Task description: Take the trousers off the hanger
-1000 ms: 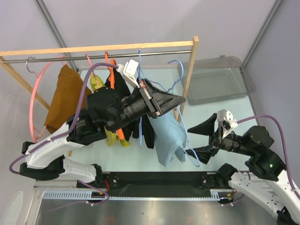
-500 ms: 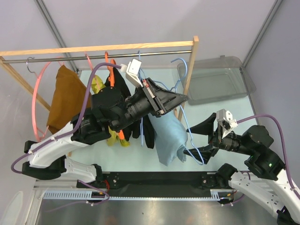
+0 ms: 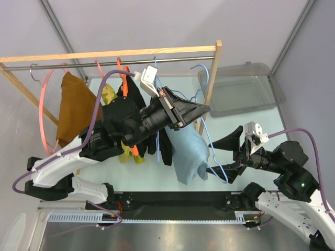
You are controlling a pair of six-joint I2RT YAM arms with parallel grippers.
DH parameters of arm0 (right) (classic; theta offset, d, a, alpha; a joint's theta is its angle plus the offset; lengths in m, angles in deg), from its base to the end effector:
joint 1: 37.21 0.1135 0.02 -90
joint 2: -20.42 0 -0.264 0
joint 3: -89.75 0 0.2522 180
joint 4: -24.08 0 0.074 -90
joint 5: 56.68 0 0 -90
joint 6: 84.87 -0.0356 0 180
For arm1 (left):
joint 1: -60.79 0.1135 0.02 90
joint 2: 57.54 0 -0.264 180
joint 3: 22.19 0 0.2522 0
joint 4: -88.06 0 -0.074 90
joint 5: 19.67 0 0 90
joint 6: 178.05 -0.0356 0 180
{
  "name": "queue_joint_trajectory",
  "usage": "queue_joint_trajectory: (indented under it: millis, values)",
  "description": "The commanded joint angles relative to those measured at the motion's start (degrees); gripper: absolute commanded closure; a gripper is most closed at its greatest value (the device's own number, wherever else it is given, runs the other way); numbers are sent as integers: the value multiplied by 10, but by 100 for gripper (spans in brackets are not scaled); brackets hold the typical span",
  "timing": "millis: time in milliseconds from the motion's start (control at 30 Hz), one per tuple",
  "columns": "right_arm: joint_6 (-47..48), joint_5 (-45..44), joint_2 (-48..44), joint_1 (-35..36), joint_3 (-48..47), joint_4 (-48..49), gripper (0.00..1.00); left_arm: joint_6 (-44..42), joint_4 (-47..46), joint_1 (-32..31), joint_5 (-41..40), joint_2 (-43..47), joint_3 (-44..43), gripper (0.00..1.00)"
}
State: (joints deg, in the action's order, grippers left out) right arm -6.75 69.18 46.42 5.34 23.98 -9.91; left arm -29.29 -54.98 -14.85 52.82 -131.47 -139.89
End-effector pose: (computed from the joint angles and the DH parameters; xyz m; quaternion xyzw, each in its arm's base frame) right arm 0.0440 0.0687 0.4009 -0.3890 0.5549 0.5064 0.5333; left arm 0.0690 -0.2262 0.5544 -0.0163 0.6657 -0.6422 0.3796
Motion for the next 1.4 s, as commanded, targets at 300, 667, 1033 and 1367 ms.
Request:
queue_joint_trajectory:
  millis: [300,667,1033,1367]
  values:
    - [-28,-83,34,3,-3,96,11,3,-97,-1,0,10,-23,99]
    - [-13,-101,41,39,26,87,8,3,-103,-1,2,5,-26,100]
    - [9,-178,64,67,25,106,6,6,-97,-1,8,6,-23,100]
    - [-10,-207,63,68,21,185,53,25,-94,-1,24,27,28,99]
